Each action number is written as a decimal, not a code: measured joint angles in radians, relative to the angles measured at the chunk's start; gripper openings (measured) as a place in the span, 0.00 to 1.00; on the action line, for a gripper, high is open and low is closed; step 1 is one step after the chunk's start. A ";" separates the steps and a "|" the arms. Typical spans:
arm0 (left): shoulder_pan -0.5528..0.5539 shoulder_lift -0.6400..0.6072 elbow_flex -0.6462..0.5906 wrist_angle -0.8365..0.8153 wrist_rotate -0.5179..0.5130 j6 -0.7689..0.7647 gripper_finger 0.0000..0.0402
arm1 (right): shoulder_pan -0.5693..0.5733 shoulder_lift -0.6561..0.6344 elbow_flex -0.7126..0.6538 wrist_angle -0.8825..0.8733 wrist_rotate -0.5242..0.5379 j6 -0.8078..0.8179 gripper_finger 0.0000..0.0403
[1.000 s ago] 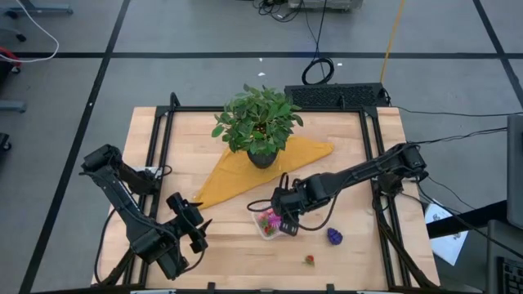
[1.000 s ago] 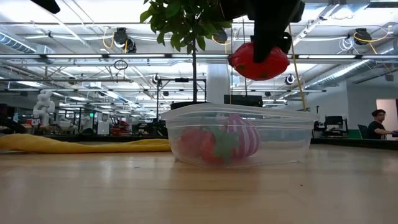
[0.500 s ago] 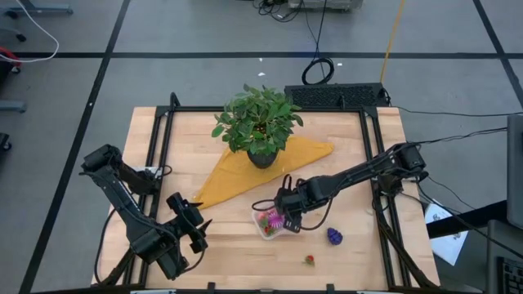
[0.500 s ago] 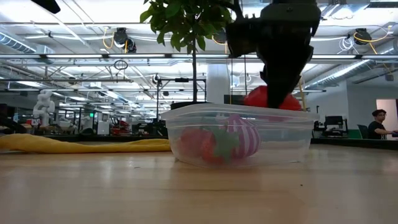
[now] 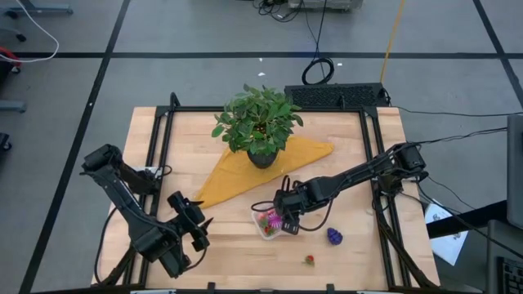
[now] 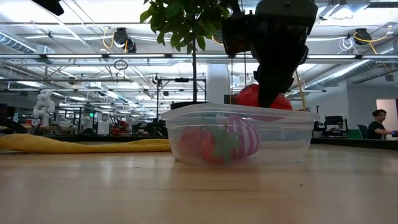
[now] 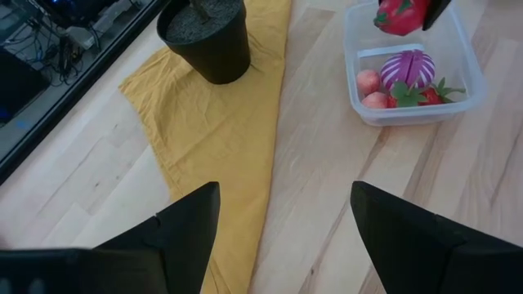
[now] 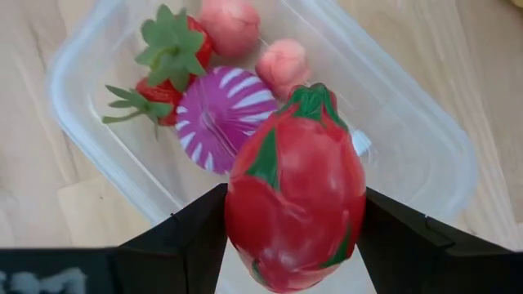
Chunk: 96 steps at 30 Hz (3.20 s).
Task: Pick and placing Produce into tupperware
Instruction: Put the dragon fruit into the transparent bin
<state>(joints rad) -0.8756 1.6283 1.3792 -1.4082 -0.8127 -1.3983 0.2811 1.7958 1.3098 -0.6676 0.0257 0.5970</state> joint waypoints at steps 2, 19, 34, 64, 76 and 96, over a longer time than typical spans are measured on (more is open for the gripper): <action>0.004 0.000 0.000 0.000 0.000 0.002 0.69 | 0.000 0.000 0.000 0.014 0.000 -0.009 0.57; 0.006 0.000 0.000 0.000 0.000 0.007 0.69 | -0.026 0.000 0.000 0.012 0.000 -0.011 0.57; 0.006 0.000 0.000 0.000 0.001 0.007 0.69 | -0.026 0.005 0.001 0.013 -0.001 -0.007 0.57; 0.006 0.000 0.000 0.005 0.004 0.007 0.69 | -0.026 0.040 0.001 0.054 -0.032 -0.004 0.57; 0.006 0.000 0.000 0.006 0.004 0.007 0.69 | -0.026 0.040 0.000 0.028 -0.033 0.011 0.57; 0.006 0.000 0.000 0.006 0.003 0.007 0.69 | -0.025 0.040 0.000 0.028 -0.031 0.012 0.57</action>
<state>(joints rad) -0.8700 1.6283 1.3788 -1.4025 -0.8093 -1.3911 0.2565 1.8355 1.3098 -0.6392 -0.0055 0.6086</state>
